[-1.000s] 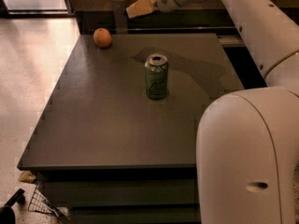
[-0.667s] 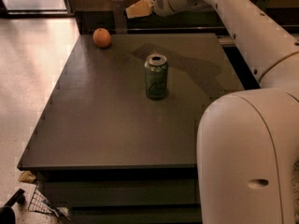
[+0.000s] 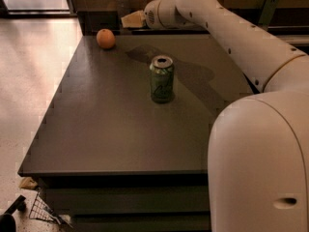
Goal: Move rxbar chocolate near orange
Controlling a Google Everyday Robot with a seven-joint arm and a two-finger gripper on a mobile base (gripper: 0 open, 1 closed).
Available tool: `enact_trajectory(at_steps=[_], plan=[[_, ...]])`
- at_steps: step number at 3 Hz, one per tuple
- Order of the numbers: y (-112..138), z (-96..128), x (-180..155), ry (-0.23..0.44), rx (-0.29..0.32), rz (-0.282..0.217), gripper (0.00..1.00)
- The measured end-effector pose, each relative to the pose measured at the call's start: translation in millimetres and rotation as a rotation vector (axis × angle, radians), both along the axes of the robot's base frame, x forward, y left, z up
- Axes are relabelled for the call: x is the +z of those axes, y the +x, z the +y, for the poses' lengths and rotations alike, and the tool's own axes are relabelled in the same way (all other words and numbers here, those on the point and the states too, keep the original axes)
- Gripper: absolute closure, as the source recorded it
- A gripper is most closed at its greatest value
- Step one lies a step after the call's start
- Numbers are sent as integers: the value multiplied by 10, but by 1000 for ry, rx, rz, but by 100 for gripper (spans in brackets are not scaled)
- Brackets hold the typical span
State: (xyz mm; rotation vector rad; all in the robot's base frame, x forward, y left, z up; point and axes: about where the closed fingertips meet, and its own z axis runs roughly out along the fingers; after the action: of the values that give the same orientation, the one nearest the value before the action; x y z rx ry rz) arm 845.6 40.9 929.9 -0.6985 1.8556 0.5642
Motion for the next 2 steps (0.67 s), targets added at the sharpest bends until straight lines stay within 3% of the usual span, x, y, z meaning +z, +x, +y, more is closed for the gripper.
enact_trajectory(at_steps=[1, 2], plan=[[62, 67, -200, -36, -30, 29, 100], [82, -38, -393, -74, -73, 66, 100]])
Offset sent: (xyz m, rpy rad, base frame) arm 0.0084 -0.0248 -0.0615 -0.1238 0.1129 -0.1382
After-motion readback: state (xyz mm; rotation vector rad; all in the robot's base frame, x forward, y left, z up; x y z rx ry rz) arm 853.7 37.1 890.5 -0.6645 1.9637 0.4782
